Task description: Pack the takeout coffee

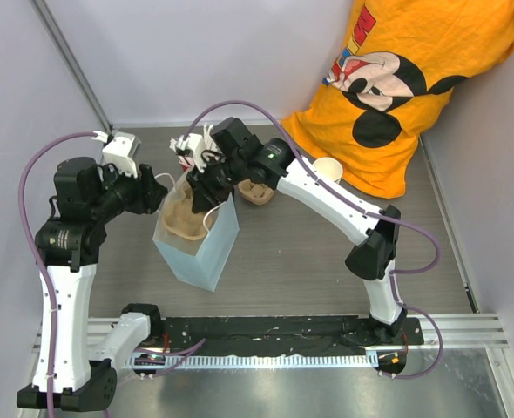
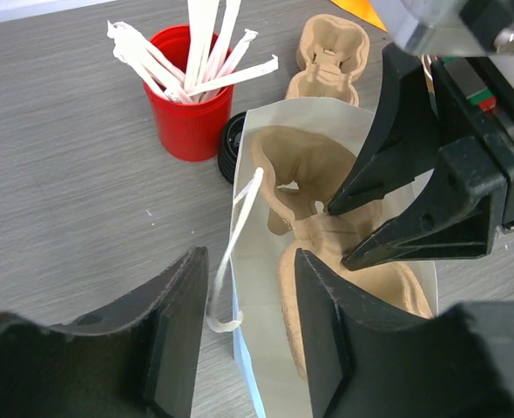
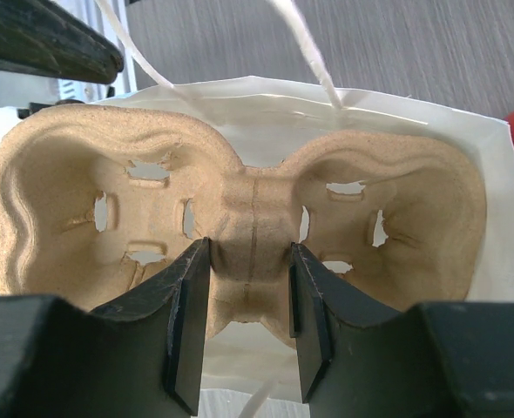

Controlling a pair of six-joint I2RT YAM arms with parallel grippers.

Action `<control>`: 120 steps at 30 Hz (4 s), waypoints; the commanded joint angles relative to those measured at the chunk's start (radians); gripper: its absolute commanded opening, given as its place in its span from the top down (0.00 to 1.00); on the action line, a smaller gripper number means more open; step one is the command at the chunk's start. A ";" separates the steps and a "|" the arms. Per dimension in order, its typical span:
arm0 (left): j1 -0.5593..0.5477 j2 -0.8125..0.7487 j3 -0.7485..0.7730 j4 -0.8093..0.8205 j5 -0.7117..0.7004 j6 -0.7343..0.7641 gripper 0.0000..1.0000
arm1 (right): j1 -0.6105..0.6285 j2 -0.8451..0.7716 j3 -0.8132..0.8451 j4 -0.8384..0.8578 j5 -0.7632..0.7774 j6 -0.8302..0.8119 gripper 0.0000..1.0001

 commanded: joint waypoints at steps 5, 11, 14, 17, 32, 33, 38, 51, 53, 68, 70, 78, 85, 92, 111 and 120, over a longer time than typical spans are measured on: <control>0.005 -0.002 -0.004 0.032 0.034 -0.006 0.59 | 0.037 0.004 0.051 -0.027 0.129 -0.102 0.98; 0.005 0.002 -0.005 0.033 0.050 -0.007 0.66 | 0.069 0.006 0.022 -0.006 0.214 -0.124 0.99; 0.005 0.000 -0.009 0.032 0.051 -0.007 0.69 | 0.081 0.000 -0.007 0.022 0.252 -0.132 0.98; 0.005 -0.002 -0.010 0.030 0.037 -0.006 0.69 | 0.100 0.003 -0.021 0.022 0.293 -0.142 0.99; 0.005 0.003 -0.028 0.050 -0.076 -0.026 0.79 | 0.141 0.020 -0.070 0.054 0.450 -0.152 0.99; 0.005 0.005 -0.032 0.052 -0.098 -0.030 0.79 | 0.141 0.020 -0.074 0.053 0.450 -0.150 0.99; 0.005 0.006 -0.050 0.070 -0.173 -0.039 0.82 | 0.141 0.030 -0.087 0.053 0.459 -0.150 0.99; 0.005 0.011 -0.070 0.082 -0.184 -0.049 0.84 | 0.141 0.056 -0.074 0.033 0.461 -0.150 0.99; 0.005 0.012 -0.073 0.084 -0.185 -0.049 0.84 | 0.143 0.058 -0.070 0.028 0.461 -0.148 0.99; 0.005 0.009 -0.079 0.085 -0.184 -0.049 0.85 | 0.141 0.093 0.008 -0.048 0.452 -0.155 0.99; 0.005 0.009 -0.081 0.087 -0.184 -0.049 0.85 | 0.143 0.096 0.016 -0.058 0.450 -0.155 0.99; 0.005 0.009 -0.079 0.087 -0.182 -0.049 0.85 | 0.143 0.101 0.016 -0.070 0.450 -0.158 0.99; 0.005 0.011 -0.079 0.087 -0.182 -0.049 0.85 | 0.146 0.106 0.027 -0.091 0.450 -0.165 0.99; 0.005 0.011 -0.082 0.087 -0.181 -0.050 0.84 | 0.150 0.109 0.024 -0.102 0.453 -0.171 0.99; 0.005 0.015 -0.084 0.089 -0.181 -0.052 0.85 | 0.150 0.063 0.067 -0.105 0.453 -0.198 0.35; 0.006 0.021 -0.076 0.087 -0.181 -0.050 0.85 | 0.149 0.029 0.076 -0.110 0.453 -0.207 0.10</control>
